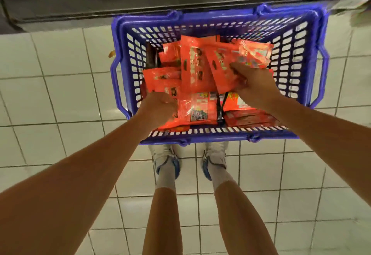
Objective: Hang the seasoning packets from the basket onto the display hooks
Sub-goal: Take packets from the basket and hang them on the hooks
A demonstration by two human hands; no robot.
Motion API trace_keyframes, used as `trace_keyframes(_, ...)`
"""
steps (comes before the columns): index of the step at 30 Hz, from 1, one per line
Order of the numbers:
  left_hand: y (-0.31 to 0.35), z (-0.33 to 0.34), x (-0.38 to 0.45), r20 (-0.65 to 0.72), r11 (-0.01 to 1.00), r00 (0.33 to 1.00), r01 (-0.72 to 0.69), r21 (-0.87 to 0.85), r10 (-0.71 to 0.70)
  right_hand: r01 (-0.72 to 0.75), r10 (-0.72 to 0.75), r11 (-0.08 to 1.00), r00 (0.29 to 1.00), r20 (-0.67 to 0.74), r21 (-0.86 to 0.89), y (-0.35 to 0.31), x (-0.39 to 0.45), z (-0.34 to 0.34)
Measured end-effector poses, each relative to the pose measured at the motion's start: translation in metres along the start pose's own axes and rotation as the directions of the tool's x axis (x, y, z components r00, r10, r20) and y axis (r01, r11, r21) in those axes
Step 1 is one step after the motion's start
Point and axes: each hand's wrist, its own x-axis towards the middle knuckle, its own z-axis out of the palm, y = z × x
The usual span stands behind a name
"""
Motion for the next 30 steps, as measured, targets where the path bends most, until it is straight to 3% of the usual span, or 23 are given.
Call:
trace_keyframes(2,0.006,0.004,-0.004,0.005,0.992,0.998,-0.055,-0.118,0.055,-0.022,0.011,0.965,0.999,0.044,0.261,-0.025,-0.013,-0.02)
trace_keyframes(5,0.024,0.011,-0.015,0.077,0.945,0.973,-0.193,-0.262,0.22,-0.168,0.066,0.724,0.982,0.175,0.67,-0.055,-0.017,-0.046)
trace_keyframes(9,0.037,0.011,-0.024,0.138,0.854,0.931,-0.243,-0.46,0.339,-0.313,0.12,0.417,0.95,0.29,0.853,-0.071,-0.011,-0.051)
trace_keyframes(11,0.035,0.005,-0.024,0.076,0.779,0.95,-0.2,-0.595,0.303,-0.408,0.142,0.287,0.913,0.383,0.867,-0.076,-0.005,-0.043)
trace_keyframes(12,0.031,0.001,-0.023,0.028,0.76,0.964,-0.189,-0.621,0.263,-0.43,0.181,0.272,0.901,0.394,0.861,-0.077,-0.001,-0.035)
trace_keyframes(13,0.026,-0.002,-0.021,-0.016,0.763,0.977,-0.176,-0.622,0.212,-0.427,0.241,0.336,0.901,0.362,0.84,-0.077,0.004,-0.024)
trace_keyframes(14,0.019,-0.004,-0.016,-0.051,0.775,0.987,-0.154,-0.612,0.155,-0.402,0.306,0.504,0.911,0.277,0.764,-0.073,0.01,-0.013)
trace_keyframes(16,0.004,-0.007,-0.008,-0.101,0.8,0.994,-0.1,-0.592,0.049,-0.294,0.281,0.902,0.956,0.088,0.316,-0.061,0.024,0.013)
trace_keyframes(17,-0.002,-0.009,-0.006,-0.121,0.81,0.993,-0.084,-0.58,0.017,-0.212,0.207,0.976,0.972,0.111,0.042,-0.052,0.029,0.026)
trace_keyframes(19,-0.015,-0.013,-0.003,-0.144,0.823,0.99,-0.083,-0.563,0.001,-0.067,0.142,0.96,0.954,0.266,-0.271,-0.039,0.036,0.051)
trace_keyframes(21,-0.027,-0.019,-0.004,-0.141,0.833,0.99,-0.088,-0.547,0.013,0.009,0.123,0.929,0.936,0.331,-0.369,-0.034,0.036,0.069)
trace_keyframes(24,-0.037,-0.029,-0.013,-0.096,0.812,0.995,-0.08,-0.578,0.03,-0.041,0.125,0.944,0.963,0.237,-0.328,-0.034,0.022,0.073)
trace_keyframes(27,-0.032,-0.037,-0.027,-0.092,0.777,0.996,-0.047,-0.627,-0.014,-0.12,0.118,0.992,0.992,0.041,0.042,-0.035,0.004,0.052)
trace_keyframes(30,-0.021,-0.037,-0.045,-0.113,0.779,0.993,-0.043,-0.626,-0.036,-0.303,0.326,0.858,0.945,0.014,0.414,-0.035,-0.013,0.018)
